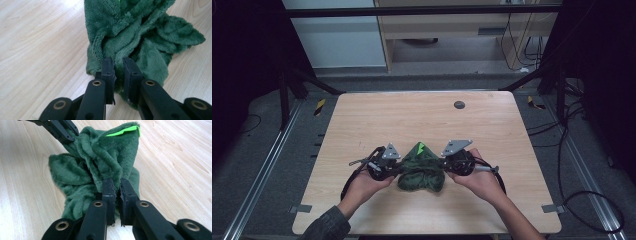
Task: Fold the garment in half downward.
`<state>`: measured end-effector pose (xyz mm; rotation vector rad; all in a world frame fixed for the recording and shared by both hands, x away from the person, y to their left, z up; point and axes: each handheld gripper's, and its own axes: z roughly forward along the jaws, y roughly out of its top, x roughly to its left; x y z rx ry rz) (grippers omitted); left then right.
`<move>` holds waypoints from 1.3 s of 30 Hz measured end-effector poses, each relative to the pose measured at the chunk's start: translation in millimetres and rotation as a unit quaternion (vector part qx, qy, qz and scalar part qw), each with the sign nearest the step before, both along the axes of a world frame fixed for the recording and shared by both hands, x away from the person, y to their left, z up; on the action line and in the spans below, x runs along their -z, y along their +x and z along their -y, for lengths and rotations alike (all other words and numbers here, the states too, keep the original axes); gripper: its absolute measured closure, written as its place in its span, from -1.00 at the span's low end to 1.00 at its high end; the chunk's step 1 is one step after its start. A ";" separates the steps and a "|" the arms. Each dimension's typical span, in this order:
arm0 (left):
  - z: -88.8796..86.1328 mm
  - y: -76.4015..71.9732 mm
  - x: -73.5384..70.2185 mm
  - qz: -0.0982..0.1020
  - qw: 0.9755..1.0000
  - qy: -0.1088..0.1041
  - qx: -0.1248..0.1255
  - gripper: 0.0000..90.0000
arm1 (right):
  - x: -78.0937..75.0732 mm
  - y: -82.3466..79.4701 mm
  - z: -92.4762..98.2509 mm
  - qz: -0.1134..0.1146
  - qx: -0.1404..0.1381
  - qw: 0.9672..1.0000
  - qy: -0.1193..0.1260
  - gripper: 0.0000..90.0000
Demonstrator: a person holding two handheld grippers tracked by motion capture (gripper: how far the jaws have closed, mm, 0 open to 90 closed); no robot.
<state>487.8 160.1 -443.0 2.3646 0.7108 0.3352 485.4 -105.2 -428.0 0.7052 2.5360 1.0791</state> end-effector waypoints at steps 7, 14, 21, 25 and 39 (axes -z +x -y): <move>-1.6 -7.0 13.1 -0.003 1.000 -0.006 -0.003 0.74 | 8.6 -10.1 0.1 -0.004 -0.008 1.000 -0.005 0.85; 0.0 -12.5 20.4 -0.001 1.000 -0.010 -0.006 0.69 | 16.4 -20.4 -1.2 -0.004 -0.015 1.000 -0.007 0.80; 0.9 -16.2 22.7 0.001 1.000 -0.011 -0.006 0.64 | 22.7 -26.8 -1.4 -0.005 -0.021 1.000 -0.010 0.73; 1.8 -18.4 23.7 0.003 1.000 -0.013 -0.006 0.58 | 25.9 -30.5 -0.5 -0.008 -0.025 1.000 -0.014 0.69; -16.7 -26.5 22.1 0.005 0.999 -0.024 -0.022 0.51 | 28.2 -36.6 3.9 -0.008 -0.027 1.000 -0.015 0.61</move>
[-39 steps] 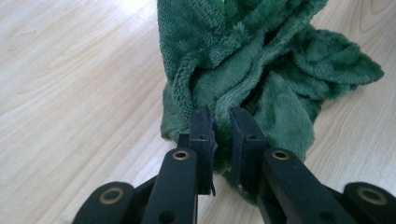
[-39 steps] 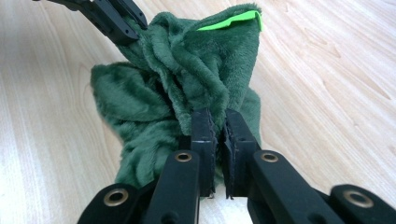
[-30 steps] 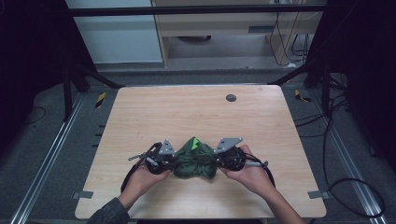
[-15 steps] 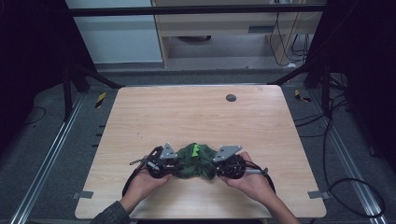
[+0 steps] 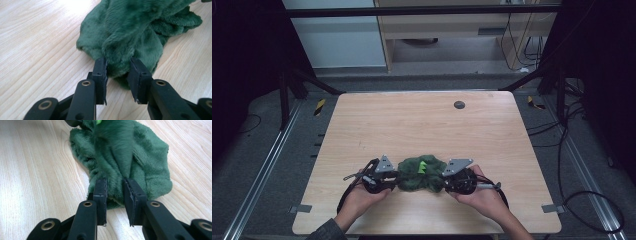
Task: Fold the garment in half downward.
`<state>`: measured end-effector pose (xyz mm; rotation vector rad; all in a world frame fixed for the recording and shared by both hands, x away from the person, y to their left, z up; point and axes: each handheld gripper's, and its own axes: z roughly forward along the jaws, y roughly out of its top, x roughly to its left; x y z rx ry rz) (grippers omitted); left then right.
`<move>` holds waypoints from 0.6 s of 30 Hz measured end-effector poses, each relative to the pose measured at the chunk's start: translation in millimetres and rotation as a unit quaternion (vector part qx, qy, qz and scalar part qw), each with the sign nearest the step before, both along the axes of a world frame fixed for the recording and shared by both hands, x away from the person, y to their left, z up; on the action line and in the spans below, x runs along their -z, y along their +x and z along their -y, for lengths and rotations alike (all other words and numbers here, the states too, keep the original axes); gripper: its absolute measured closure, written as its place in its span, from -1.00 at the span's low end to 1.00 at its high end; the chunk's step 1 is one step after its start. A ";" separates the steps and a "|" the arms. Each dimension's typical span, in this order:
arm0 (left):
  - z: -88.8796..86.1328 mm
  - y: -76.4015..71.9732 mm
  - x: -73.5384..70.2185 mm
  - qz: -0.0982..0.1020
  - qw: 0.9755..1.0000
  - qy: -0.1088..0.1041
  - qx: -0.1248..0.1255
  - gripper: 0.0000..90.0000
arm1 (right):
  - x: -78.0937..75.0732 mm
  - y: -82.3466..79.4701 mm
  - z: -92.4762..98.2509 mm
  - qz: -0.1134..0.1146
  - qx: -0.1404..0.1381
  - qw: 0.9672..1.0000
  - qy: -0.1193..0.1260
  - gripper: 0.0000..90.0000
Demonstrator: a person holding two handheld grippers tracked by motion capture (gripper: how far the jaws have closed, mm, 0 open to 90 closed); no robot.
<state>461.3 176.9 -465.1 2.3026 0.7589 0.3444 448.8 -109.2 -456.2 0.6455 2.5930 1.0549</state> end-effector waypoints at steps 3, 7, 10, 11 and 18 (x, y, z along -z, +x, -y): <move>-2.1 -1.8 -0.1 0.001 1.000 0.001 -0.001 0.50 | 1.1 -1.6 0.6 -0.003 0.000 1.000 -0.001 0.59; -7.1 -5.8 -0.9 -0.001 1.000 -0.001 0.000 0.49 | 2.4 -2.9 2.1 -0.001 -0.002 1.000 -0.003 0.57; -8.8 -7.6 -0.9 -0.001 1.000 0.000 0.000 0.49 | 2.7 -2.9 2.7 -0.002 0.000 1.000 -0.003 0.56; -8.8 -7.6 -0.9 -0.001 1.000 0.000 0.000 0.49 | 2.7 -2.9 2.7 -0.002 0.000 1.000 -0.003 0.56; -12.3 -8.5 -2.2 -0.001 1.000 -0.004 -0.002 0.48 | 2.2 -4.2 3.5 -0.003 0.000 1.000 -0.003 0.52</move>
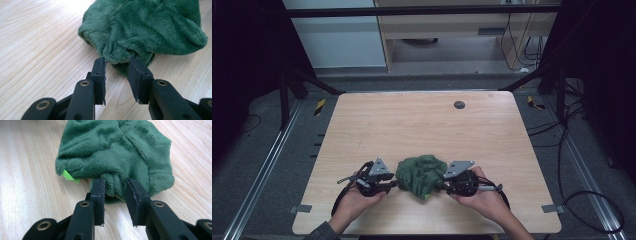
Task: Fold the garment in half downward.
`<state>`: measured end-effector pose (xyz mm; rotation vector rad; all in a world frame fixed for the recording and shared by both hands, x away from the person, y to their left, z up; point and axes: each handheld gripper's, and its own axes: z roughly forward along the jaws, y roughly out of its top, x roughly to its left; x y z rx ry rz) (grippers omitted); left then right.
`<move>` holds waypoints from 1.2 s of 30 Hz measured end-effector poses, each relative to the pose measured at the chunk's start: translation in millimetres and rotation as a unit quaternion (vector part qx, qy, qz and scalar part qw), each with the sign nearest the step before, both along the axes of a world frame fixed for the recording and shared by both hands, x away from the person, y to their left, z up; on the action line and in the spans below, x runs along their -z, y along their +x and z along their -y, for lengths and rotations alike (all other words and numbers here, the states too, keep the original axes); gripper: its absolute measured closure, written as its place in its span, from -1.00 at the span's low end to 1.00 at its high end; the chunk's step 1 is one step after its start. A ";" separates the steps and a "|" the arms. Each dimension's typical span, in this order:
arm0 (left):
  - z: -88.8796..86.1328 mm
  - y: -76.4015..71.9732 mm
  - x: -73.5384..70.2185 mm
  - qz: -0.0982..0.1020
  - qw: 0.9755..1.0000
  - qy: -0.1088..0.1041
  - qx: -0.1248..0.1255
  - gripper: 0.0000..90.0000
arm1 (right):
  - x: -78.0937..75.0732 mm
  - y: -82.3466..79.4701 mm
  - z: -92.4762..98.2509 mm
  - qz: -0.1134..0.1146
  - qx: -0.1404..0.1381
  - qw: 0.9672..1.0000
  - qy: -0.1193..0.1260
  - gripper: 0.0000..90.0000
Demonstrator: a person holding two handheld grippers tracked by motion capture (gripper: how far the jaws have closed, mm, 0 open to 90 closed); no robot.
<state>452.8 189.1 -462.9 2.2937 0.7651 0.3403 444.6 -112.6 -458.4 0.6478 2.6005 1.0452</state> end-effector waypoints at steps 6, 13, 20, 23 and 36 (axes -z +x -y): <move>-1.5 -0.4 -0.3 0.000 1.000 0.000 -0.001 0.47 | -0.1 -0.9 0.6 -0.002 0.000 1.000 -0.002 0.45; -1.3 -1.4 -1.0 0.001 1.000 0.000 0.000 0.46 | -0.3 -1.1 1.5 -0.004 0.000 1.000 -0.005 0.39; 0.3 -3.9 -1.0 0.001 1.000 -0.001 0.004 0.45 | -1.3 -1.7 3.5 -0.004 0.004 1.000 -0.006 0.31; 0.5 -4.7 -1.1 0.000 1.000 -0.001 0.005 0.44 | -1.1 -1.8 4.1 -0.006 0.005 1.000 -0.007 0.28; 2.2 -7.2 -1.6 -0.001 1.000 0.005 0.002 0.16 | 1.9 -1.3 8.2 -0.019 0.019 1.000 -0.016 -0.06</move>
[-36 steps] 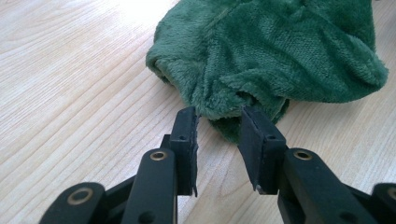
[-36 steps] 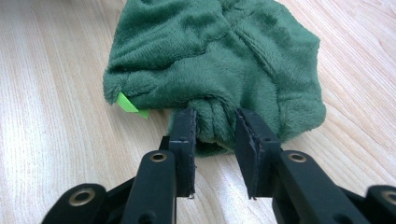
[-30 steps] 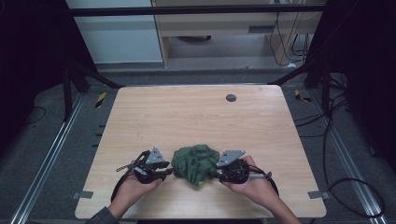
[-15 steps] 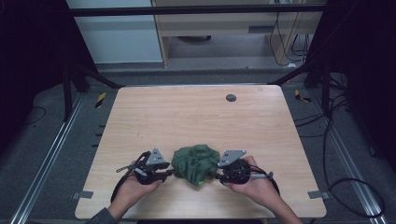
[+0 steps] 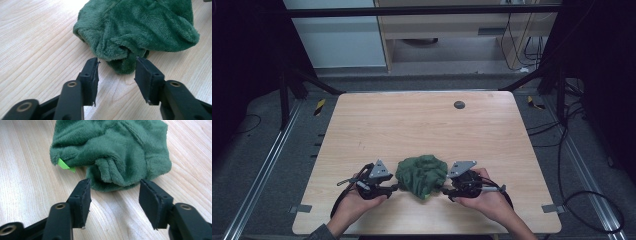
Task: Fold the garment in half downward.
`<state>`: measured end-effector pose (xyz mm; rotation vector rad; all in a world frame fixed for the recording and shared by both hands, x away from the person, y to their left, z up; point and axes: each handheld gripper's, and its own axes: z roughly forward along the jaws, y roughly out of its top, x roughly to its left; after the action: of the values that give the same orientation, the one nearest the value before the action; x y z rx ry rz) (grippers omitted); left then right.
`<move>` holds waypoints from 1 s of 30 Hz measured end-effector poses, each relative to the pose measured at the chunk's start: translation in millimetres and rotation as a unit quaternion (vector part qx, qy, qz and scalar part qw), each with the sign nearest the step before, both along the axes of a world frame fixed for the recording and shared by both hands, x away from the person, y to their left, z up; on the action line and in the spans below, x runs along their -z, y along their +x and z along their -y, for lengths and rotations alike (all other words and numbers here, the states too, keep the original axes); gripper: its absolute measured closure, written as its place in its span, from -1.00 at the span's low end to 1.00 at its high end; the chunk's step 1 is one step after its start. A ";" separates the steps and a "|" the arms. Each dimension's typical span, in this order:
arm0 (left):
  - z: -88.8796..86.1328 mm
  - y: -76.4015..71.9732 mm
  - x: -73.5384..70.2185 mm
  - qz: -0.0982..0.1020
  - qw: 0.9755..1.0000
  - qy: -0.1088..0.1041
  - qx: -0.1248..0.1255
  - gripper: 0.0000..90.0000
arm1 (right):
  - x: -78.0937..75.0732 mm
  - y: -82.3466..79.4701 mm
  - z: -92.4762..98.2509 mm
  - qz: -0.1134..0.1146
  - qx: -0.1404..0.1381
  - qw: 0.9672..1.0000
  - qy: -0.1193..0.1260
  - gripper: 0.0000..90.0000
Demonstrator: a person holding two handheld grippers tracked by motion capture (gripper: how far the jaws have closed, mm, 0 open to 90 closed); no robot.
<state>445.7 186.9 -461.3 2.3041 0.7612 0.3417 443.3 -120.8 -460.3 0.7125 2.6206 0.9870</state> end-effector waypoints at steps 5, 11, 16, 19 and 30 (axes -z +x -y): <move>0.1 -1.0 0.2 -0.003 1.000 0.003 -0.003 -0.01 | 0.0 -0.4 2.0 -0.003 0.004 1.000 -0.003 -0.15; 0.5 -0.8 -0.2 -0.015 1.000 0.004 -0.015 -0.24 | -1.9 -0.4 8.5 0.008 0.020 1.000 -0.002 -0.33; 0.4 -0.9 -1.4 -0.017 1.000 0.002 -0.019 -0.37 | -3.8 0.3 14.7 0.013 0.031 0.999 0.000 -0.46; 0.3 -1.2 -1.6 -0.017 1.000 0.001 -0.021 -0.40 | -4.0 0.5 16.5 0.013 0.036 0.999 0.000 -0.50; -6.4 0.5 -3.3 -0.016 0.999 0.000 -0.037 -0.63 | -4.0 3.6 28.2 0.014 0.058 0.998 0.000 -0.76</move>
<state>446.2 193.3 -458.0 2.2906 0.8633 0.3380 446.9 -148.9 -456.3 0.8350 2.5238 0.9575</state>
